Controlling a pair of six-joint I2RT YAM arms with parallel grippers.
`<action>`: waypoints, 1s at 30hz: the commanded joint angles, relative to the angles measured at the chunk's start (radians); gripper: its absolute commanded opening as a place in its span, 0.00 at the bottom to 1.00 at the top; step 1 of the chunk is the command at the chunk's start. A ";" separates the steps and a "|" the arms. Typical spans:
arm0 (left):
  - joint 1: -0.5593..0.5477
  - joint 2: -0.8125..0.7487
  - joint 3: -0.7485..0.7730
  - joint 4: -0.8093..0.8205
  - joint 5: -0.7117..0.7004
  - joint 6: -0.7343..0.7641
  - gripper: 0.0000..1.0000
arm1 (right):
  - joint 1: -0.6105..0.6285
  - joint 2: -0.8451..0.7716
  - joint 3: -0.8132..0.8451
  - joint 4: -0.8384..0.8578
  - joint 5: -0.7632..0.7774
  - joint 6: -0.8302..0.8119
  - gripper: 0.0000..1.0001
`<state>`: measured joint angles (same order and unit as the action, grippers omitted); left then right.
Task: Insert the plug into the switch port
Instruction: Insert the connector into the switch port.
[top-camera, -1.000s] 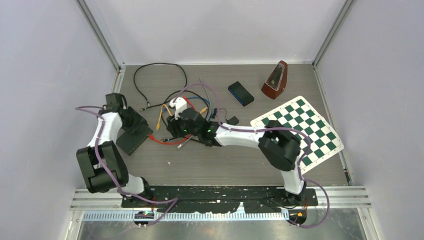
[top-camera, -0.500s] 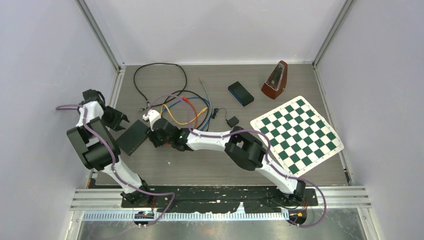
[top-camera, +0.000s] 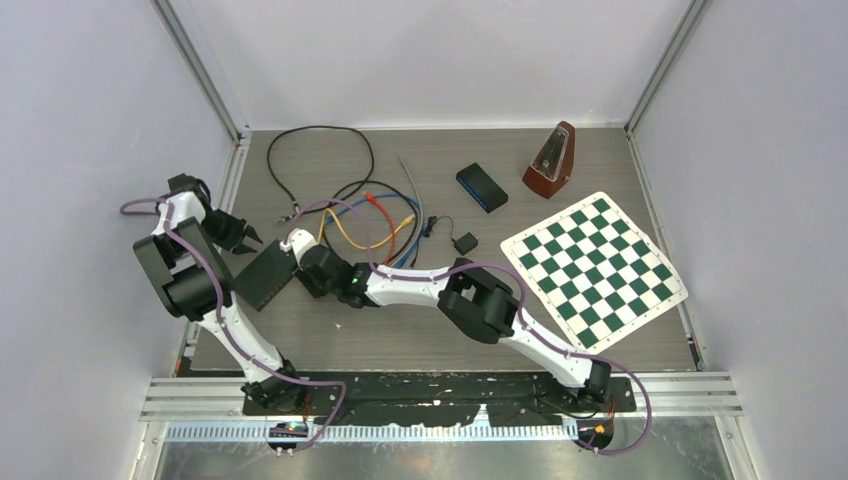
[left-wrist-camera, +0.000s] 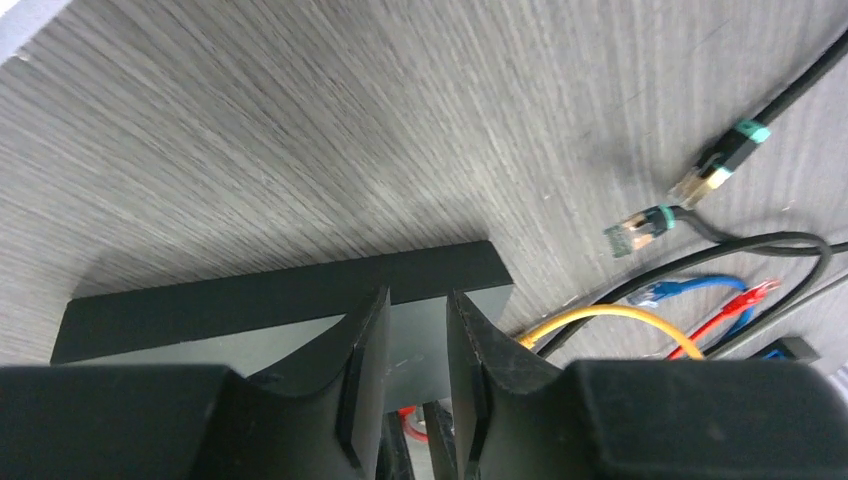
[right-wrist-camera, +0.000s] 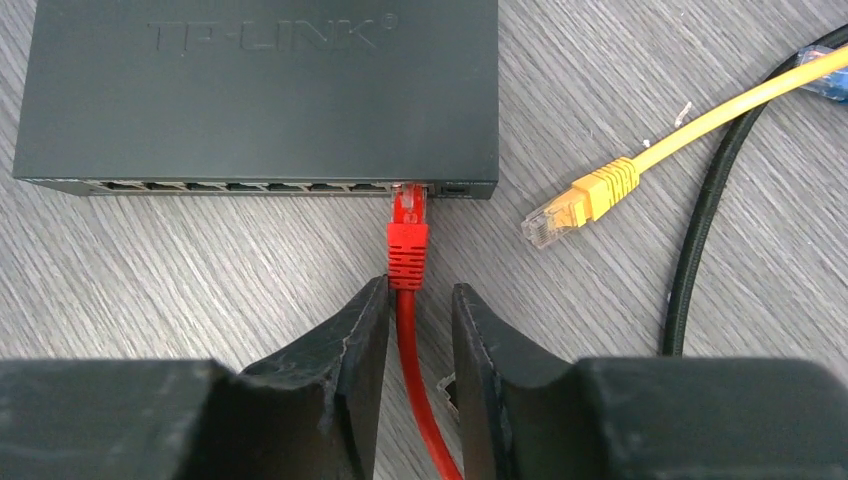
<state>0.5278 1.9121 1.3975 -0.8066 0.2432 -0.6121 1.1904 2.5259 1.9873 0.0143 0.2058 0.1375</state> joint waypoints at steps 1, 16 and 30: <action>0.001 0.045 0.027 -0.062 0.049 0.049 0.29 | 0.012 -0.005 -0.012 0.064 0.032 -0.025 0.32; -0.034 0.039 -0.056 -0.128 0.202 0.142 0.27 | 0.017 -0.050 -0.205 0.342 -0.019 -0.089 0.05; -0.083 -0.007 -0.157 -0.129 0.230 0.171 0.13 | -0.008 -0.043 -0.225 0.456 0.009 -0.114 0.05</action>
<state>0.4984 1.9118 1.2888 -0.6773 0.3965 -0.4774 1.1988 2.4912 1.7386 0.4232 0.2081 0.0097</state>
